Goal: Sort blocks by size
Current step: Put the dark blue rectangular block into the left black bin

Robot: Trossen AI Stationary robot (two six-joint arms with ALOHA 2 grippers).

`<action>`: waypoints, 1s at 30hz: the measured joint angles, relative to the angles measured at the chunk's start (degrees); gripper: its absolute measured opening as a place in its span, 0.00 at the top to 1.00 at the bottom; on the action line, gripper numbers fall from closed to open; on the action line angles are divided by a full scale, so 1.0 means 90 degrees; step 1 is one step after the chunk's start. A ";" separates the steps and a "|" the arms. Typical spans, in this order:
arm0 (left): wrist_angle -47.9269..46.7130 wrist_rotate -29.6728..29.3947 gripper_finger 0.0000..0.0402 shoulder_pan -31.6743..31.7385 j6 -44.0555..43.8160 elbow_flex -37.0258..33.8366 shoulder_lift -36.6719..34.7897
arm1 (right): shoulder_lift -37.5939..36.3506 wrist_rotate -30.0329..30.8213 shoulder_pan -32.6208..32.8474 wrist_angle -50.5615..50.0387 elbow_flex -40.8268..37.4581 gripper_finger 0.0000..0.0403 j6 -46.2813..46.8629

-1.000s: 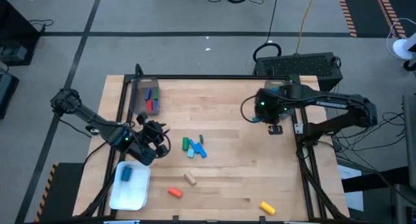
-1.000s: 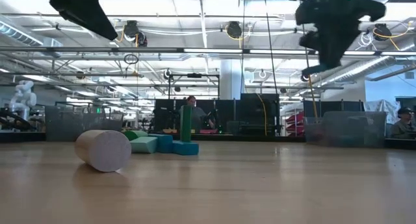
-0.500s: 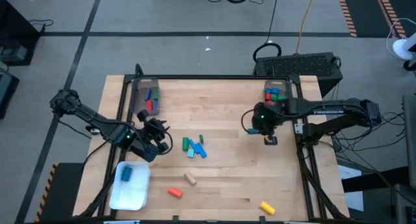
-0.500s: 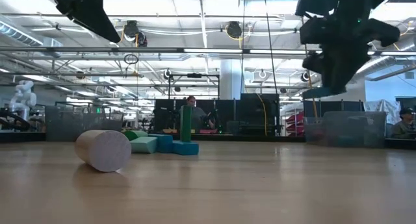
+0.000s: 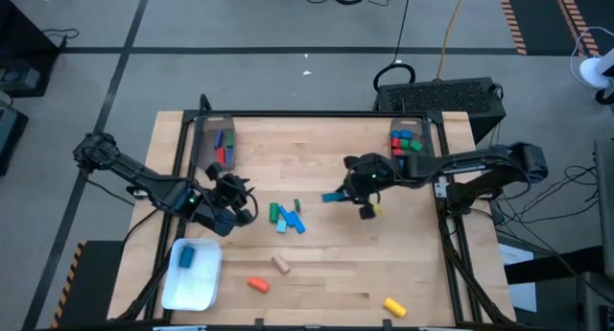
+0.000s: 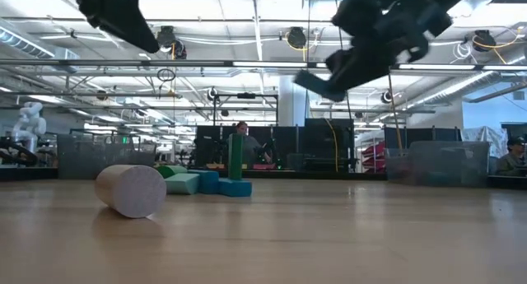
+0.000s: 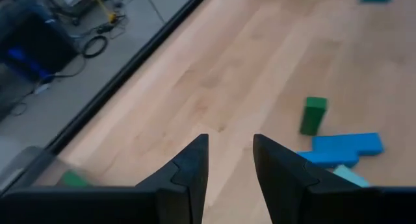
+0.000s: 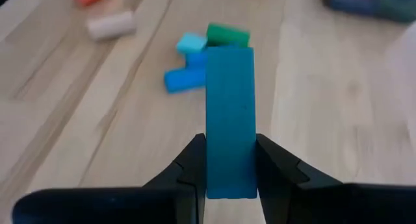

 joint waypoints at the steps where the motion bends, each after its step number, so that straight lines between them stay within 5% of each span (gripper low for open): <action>1: 0.0180 0.0075 0.70 0.0038 0.0148 0.0000 0.0043 | 0.0124 0.0000 -0.0004 0.0266 0.0002 0.80 -0.0005; 6: 0.1053 0.0286 0.67 0.0198 0.0921 0.0000 0.0386 | 0.0661 0.0005 -0.0004 0.1546 0.0000 0.80 -0.0006; 12: 0.2040 0.0737 0.52 0.0567 0.1992 0.0000 0.0927 | 0.1039 0.0004 -0.0001 0.2511 0.0002 0.80 0.0005; 21: 0.3580 0.0877 0.28 0.1255 0.3264 -0.0002 0.1746 | 0.1192 0.0080 -0.0001 0.2901 0.0002 0.80 0.0012; 30: 0.5196 0.1484 0.24 0.1675 0.4236 0.0000 0.2168 | 0.1189 0.0202 -0.0004 0.3150 0.0005 0.80 -0.0022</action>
